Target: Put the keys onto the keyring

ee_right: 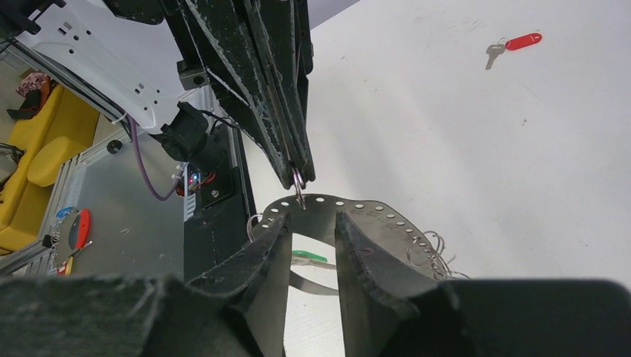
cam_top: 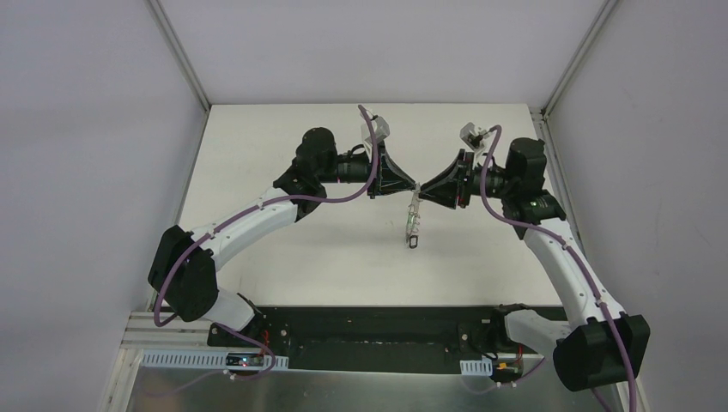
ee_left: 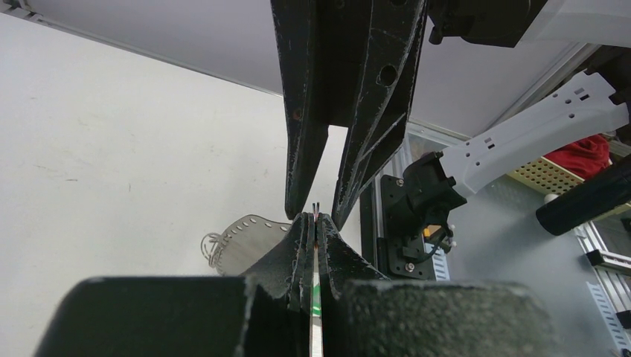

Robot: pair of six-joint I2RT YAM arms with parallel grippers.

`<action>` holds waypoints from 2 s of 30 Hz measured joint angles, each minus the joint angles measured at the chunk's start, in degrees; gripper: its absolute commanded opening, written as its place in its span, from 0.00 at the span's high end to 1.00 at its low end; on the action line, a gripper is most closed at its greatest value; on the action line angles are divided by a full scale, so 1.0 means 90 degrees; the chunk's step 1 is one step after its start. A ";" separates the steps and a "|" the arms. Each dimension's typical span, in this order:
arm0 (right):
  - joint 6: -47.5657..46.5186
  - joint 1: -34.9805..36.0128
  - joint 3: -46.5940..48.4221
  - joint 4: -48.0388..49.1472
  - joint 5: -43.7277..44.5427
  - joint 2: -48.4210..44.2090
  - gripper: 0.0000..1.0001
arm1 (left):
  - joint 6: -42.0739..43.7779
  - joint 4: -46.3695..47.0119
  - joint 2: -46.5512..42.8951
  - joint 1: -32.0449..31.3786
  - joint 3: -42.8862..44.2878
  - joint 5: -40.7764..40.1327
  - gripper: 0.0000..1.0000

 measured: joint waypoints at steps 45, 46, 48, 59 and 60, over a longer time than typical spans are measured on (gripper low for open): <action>-0.2069 0.0753 0.1326 -0.2698 0.1287 0.0304 1.00 | 0.0457 -0.0780 0.0053 -0.0017 0.0124 -0.0034 0.75; -0.2186 0.0811 0.1394 -0.2829 0.1384 0.0321 1.00 | 0.0556 -0.0918 0.0053 -0.0015 0.0175 -0.0034 0.73; -0.2397 0.0916 0.1513 -0.3075 0.1552 0.0355 1.00 | 0.0821 -0.1311 0.0053 -0.0017 0.0355 -0.0032 0.70; -0.2929 0.1190 0.1795 -0.3820 0.2018 0.0648 1.00 | 0.2888 -0.3594 0.0053 -0.0202 0.1338 0.0005 0.70; -0.2936 0.1197 0.1802 -0.3844 0.2018 0.0668 1.00 | 0.3041 -0.3725 0.0053 -0.0228 0.1350 0.0012 0.71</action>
